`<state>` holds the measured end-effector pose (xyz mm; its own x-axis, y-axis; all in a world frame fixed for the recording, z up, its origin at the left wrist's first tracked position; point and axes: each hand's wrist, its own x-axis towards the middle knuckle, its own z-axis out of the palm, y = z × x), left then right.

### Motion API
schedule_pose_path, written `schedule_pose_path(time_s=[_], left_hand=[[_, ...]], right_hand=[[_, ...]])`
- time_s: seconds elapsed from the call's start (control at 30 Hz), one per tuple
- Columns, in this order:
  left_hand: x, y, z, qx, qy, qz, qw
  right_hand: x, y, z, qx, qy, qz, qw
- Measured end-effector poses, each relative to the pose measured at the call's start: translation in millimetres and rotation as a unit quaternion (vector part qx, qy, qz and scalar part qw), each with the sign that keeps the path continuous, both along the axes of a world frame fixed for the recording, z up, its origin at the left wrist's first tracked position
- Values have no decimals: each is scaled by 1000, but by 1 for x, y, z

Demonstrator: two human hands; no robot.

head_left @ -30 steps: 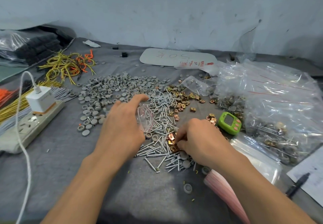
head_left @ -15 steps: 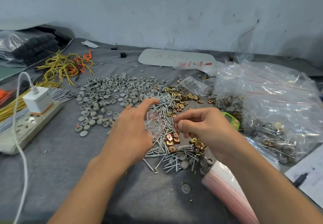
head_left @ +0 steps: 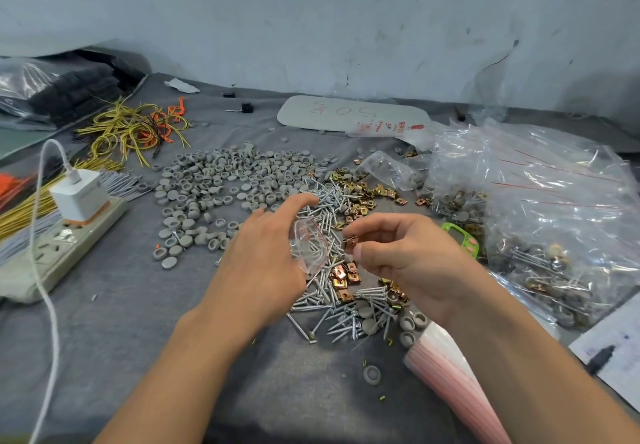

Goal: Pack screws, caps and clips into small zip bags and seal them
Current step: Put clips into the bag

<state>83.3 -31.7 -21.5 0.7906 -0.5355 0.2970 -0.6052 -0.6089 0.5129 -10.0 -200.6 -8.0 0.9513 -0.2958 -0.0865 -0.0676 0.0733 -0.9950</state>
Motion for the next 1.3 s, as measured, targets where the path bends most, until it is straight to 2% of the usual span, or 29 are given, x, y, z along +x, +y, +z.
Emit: schedule_pose_path(time_s=[0.6, 0.77, 0.87, 0.97, 1.07, 1.13, 1.2, 1.3], left_hand=[[0, -1, -3, -10, -9, -8, 1000], [0, -2, -1, -37, 2, -24, 999], [0, -3, 0, -48, 4, -43, 998], [-2, -4, 1, -59, -2, -56, 997], [0, -3, 3, -117, 27, -38, 992], [5, 1, 5, -187, 72, -24, 979], [11, 7, 9, -278, 133, -12, 951], [22, 16, 17, -400, 235, 10, 886]], right_hand=[[4, 5, -2, -3, -30, 28, 999], [9, 15, -2, -98, -25, -20, 995], [14, 22, -2, -128, -52, -54, 989], [15, 30, -1, -193, -88, -42, 976], [16, 36, 6, -192, -130, -45, 972], [16, 32, 10, -185, -143, -95, 968], [17, 25, 10, -179, -130, -154, 963], [18, 19, 8, -214, -86, -180, 956]])
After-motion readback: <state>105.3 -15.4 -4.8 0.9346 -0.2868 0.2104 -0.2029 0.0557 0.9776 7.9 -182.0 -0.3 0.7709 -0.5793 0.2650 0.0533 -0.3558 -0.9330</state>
